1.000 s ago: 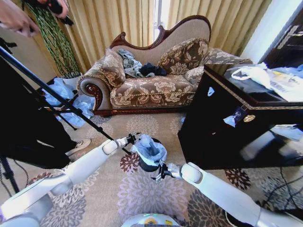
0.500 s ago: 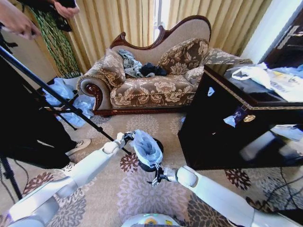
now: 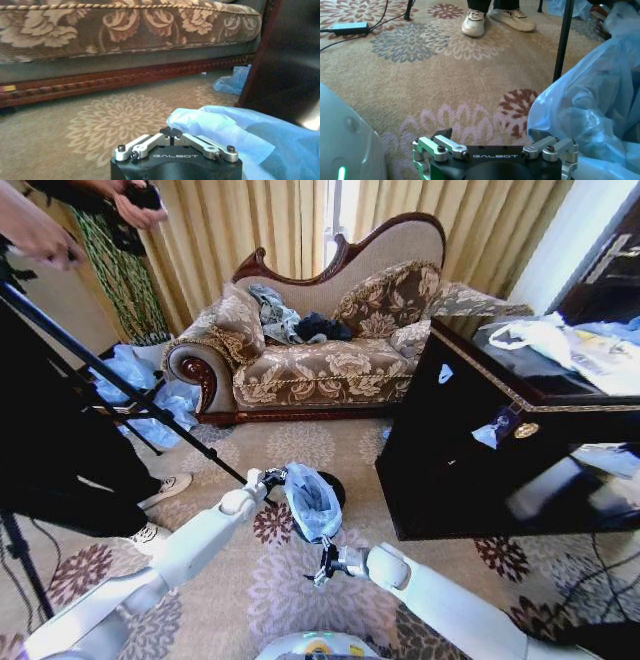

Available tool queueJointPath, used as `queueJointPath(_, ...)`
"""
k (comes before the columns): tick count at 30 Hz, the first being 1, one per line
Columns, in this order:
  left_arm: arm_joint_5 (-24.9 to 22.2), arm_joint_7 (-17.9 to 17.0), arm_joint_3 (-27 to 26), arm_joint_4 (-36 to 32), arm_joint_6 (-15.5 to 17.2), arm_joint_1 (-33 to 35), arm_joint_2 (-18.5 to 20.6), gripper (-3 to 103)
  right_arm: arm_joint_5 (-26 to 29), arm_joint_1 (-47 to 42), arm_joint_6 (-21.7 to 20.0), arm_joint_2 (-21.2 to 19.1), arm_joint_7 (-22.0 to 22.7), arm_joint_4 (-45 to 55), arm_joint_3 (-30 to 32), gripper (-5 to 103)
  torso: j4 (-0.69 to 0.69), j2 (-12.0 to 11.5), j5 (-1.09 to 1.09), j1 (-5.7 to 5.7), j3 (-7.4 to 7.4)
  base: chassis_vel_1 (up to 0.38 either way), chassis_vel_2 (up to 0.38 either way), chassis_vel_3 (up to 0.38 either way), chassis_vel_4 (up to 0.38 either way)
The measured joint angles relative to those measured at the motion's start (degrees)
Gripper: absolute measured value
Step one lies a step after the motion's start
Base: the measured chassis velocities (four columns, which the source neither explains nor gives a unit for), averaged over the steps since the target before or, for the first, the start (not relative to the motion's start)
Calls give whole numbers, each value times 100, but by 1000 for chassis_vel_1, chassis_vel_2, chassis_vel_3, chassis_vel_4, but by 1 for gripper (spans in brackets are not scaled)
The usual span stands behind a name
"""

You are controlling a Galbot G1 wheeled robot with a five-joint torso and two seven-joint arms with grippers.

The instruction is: Place a garbage bag over the trash bin.

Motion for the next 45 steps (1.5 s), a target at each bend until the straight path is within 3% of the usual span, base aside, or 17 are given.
queueJointPath(10,-51,44,-169,134,-17,4,-10,0,-193,112,18,279,110,-314,-10,100,0,0,0,0,0,0,0,0,0)
queueJointPath(19,-142,92,-171,188,-28,-54,-91,0,-80,84,-183,-154,141,474,125,100,-2,0,-1,1,0,0,0,0,0)
queueJointPath(26,-219,93,-165,132,1,-46,-120,0,-183,148,-103,162,267,146,108,100,0,0,1,1,0,0,0,0,0)
queueJointPath(45,-386,95,-333,-33,93,113,-97,0,-381,279,58,525,390,-431,73,100,0,0,0,1,0,0,0,0,0)
